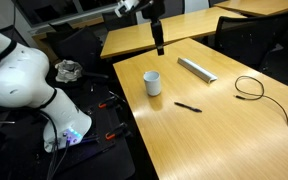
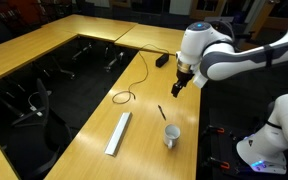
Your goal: Put the black pen in the mug
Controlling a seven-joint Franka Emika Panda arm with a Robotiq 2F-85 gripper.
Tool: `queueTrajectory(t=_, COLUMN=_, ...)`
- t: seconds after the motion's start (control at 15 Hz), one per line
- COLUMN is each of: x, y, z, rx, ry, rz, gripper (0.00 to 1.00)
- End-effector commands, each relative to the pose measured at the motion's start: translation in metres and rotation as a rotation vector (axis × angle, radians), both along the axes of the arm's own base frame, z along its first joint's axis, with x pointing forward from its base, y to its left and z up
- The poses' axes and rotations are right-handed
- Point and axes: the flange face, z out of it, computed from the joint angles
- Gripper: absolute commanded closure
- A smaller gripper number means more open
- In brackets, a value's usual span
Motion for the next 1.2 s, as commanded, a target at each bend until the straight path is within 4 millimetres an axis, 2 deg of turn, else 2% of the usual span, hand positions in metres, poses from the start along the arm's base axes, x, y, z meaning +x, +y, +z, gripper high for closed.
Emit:
queueTrajectory(t=0.0, x=0.037, y=-0.027, z=-0.036, rx=0.055, ry=-0.061, rz=-0.187, gripper=0.00)
queueTrajectory(t=0.2, x=0.063, y=-0.049, z=-0.072, rx=0.059, ry=-0.091, rz=-0.308, gripper=0.00)
queueTrajectory(t=0.27, x=0.068, y=-0.055, z=-0.077, rx=0.037, ry=-0.089, rz=-0.325, gripper=0.00)
queueTrajectory(t=0.33, x=0.056, y=-0.050, z=-0.076, rx=0.045, ry=-0.079, rz=-0.270, gripper=0.00)
queueTrajectory(t=0.47, x=0.066, y=-0.055, z=-0.084, rx=0.042, ry=-0.076, rz=-0.296, gripper=0.00)
queueTrajectory(t=0.73, x=0.072, y=-0.057, z=-0.084, rx=0.038, ry=-0.080, rz=-0.323, gripper=0.00)
queueTrajectory(t=0.93, x=0.079, y=-0.066, z=-0.108, rx=0.071, ry=-0.060, rz=-0.348, gripper=0.00)
queueTrajectory(t=1.13, x=0.088, y=-0.079, z=-0.142, rx=0.070, ry=-0.075, rz=-0.383, gripper=0.00)
